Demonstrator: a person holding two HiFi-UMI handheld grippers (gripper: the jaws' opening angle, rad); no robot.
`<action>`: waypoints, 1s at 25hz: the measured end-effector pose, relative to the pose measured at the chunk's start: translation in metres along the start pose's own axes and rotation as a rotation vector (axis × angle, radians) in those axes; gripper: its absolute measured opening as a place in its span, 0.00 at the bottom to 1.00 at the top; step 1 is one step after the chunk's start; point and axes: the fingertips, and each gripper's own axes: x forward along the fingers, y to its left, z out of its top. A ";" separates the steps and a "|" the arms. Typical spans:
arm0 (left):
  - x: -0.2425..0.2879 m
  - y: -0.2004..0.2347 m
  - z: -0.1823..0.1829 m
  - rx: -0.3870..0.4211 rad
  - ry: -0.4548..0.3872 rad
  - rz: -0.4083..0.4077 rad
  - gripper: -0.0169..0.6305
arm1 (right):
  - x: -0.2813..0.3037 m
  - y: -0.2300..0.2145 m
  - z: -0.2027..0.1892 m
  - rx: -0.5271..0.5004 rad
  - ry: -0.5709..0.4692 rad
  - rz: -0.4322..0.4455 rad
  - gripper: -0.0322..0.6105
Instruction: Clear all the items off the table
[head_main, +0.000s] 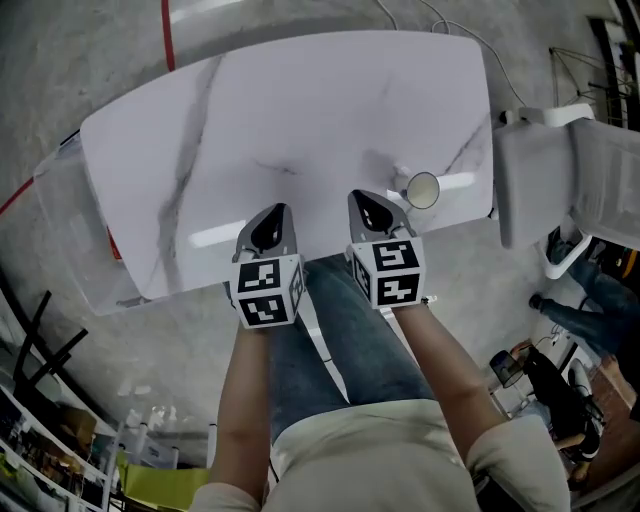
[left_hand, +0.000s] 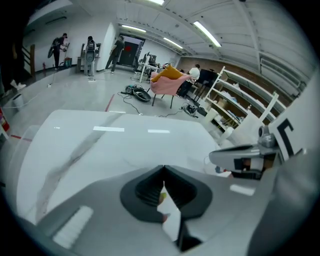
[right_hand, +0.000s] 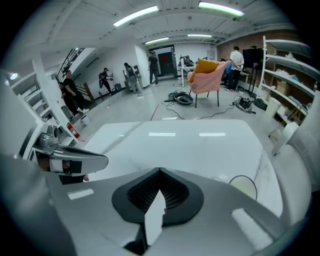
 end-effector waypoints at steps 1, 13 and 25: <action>0.004 -0.006 0.001 0.012 0.005 -0.008 0.04 | -0.003 -0.009 -0.003 0.017 -0.004 -0.012 0.05; 0.040 -0.071 0.000 0.155 0.083 -0.100 0.04 | -0.027 -0.075 -0.052 0.199 -0.011 -0.098 0.05; 0.059 -0.098 -0.016 0.257 0.153 -0.151 0.04 | -0.027 -0.116 -0.110 0.353 -0.002 -0.178 0.37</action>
